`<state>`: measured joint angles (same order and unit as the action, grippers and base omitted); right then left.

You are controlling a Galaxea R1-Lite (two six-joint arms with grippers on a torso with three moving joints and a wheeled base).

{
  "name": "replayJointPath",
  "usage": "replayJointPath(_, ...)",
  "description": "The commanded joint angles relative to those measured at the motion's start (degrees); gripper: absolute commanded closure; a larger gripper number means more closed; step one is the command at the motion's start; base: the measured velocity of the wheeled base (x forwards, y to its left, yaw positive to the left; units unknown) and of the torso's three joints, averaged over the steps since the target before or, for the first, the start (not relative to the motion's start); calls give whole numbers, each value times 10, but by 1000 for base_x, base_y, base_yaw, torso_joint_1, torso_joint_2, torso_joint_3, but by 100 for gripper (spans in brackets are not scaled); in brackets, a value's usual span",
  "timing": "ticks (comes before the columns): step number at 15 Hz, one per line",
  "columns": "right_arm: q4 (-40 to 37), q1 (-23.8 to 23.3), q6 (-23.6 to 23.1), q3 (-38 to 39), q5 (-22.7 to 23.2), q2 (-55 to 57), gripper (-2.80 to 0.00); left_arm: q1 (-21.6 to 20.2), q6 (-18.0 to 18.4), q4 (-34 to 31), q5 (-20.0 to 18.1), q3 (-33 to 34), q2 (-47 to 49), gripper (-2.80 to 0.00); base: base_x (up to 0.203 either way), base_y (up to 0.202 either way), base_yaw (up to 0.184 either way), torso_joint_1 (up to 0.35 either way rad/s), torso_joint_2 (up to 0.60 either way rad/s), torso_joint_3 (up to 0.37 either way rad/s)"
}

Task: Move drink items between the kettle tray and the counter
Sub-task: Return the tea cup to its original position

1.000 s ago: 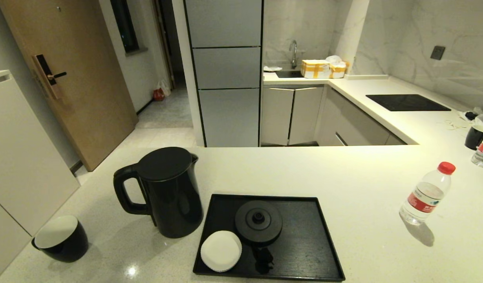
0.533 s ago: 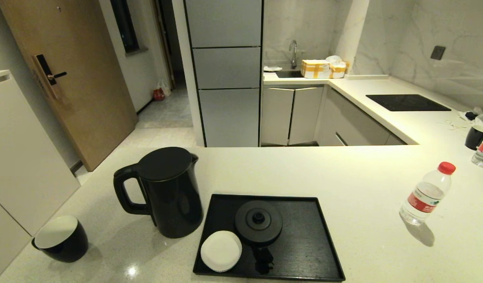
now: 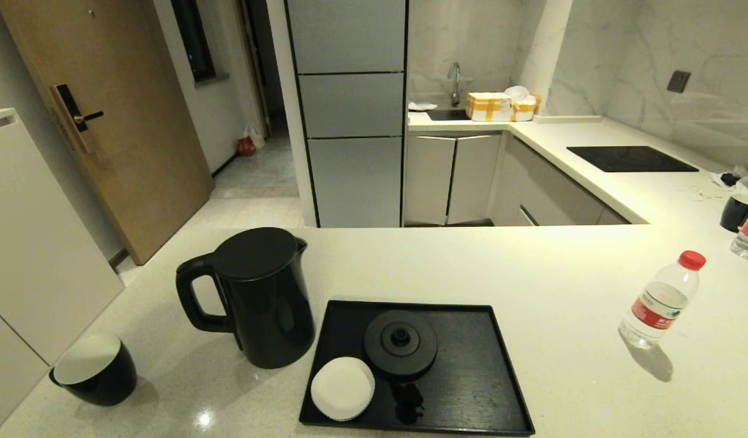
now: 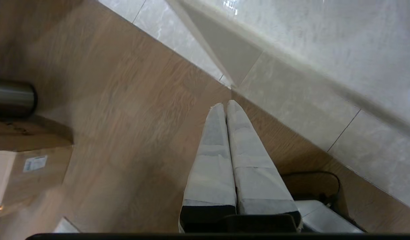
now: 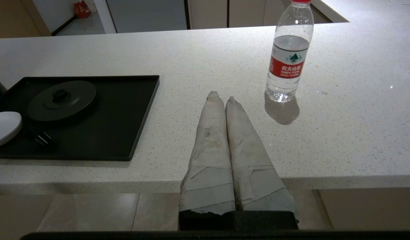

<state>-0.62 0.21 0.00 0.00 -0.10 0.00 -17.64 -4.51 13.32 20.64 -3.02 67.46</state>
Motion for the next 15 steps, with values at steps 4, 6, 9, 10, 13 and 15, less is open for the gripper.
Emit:
replayJointPath(4,0,0,0,2,0,0,0,-37,24,260,-39,16,281,0,0,0,0,0,0,0)
replayJointPath(6,0,0,0,2,0,0,0,-106,66,410,-112,26,344,0,0,0,0,0,0,0)
replayJointPath(9,0,0,0,2,0,0,0,-163,138,497,-274,30,366,0,0,0,0,0,0,0)
replayJointPath(10,0,0,0,2,0,0,0,-170,143,521,-320,30,375,0,0,0,0,0,0,0)
replayJointPath(13,0,0,0,2,0,0,0,-214,184,513,-380,30,371,0,0,0,0,0,0,0)
replayJointPath(15,0,0,0,2,0,0,0,-234,211,452,-396,30,330,0,0,0,0,0,0,0)
